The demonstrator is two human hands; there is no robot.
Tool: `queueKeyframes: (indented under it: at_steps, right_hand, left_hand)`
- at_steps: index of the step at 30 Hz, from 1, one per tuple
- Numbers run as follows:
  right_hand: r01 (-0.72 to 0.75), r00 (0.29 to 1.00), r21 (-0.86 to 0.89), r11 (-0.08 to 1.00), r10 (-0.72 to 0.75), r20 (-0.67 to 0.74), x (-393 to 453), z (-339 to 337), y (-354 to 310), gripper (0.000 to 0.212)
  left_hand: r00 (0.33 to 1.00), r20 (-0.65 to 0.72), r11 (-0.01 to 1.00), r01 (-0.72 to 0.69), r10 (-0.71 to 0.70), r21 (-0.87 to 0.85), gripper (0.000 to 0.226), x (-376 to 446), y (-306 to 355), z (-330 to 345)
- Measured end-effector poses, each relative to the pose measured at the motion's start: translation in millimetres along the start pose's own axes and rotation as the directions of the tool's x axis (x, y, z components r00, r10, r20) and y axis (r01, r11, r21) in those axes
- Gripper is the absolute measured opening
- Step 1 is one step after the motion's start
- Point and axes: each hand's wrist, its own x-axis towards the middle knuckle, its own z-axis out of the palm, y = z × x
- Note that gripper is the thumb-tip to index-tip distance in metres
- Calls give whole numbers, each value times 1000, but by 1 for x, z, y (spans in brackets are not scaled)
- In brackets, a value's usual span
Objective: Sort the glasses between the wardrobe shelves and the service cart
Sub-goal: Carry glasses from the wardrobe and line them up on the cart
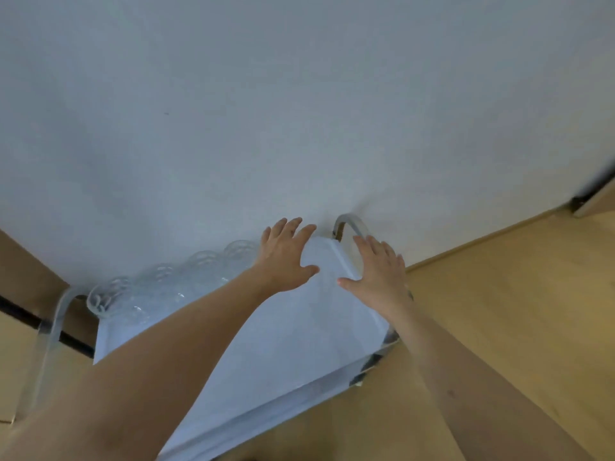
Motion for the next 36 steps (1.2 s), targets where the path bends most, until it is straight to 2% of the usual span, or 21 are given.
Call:
queueKeyframes:
  at_steps: [4, 10, 18, 24, 29, 31, 36]
  right_hand:
    - [-72, 995, 23, 997, 74, -68, -33, -43, 80, 99]
    - [-220, 961, 39, 975, 224, -165, -90, -96, 206, 102]
    - [-476, 850, 78, 876, 481, -214, -164, -142, 354, 102]
    - [-644, 707, 134, 753, 652, -273, -202, -169, 444, 104]
    - [-759, 573, 162, 631, 765, -296, -218, -196, 524, 104]
    - [-795, 517, 168, 583, 795, -316, -218, -212, 556, 103]
    - [-852, 395, 204, 482, 848, -353, -210, -256, 624, 99]
  left_hand:
    - [991, -13, 991, -134, 134, 24, 87, 19, 100, 9]
    - [941, -23, 941, -337, 338, 31, 87, 45, 257, 38]
    - [846, 74, 849, -526, 528, -41, 88, 70, 434, 80]
    - [697, 162, 713, -698, 698, -66, 87, 99, 559, 115]
    - [514, 179, 533, -841, 839, -86, 86, 140, 663, 140]
    - [451, 172, 471, -876, 876, -102, 86, 165, 705, 145]
    - [345, 147, 368, -911, 927, -188, 80, 222, 804, 159]
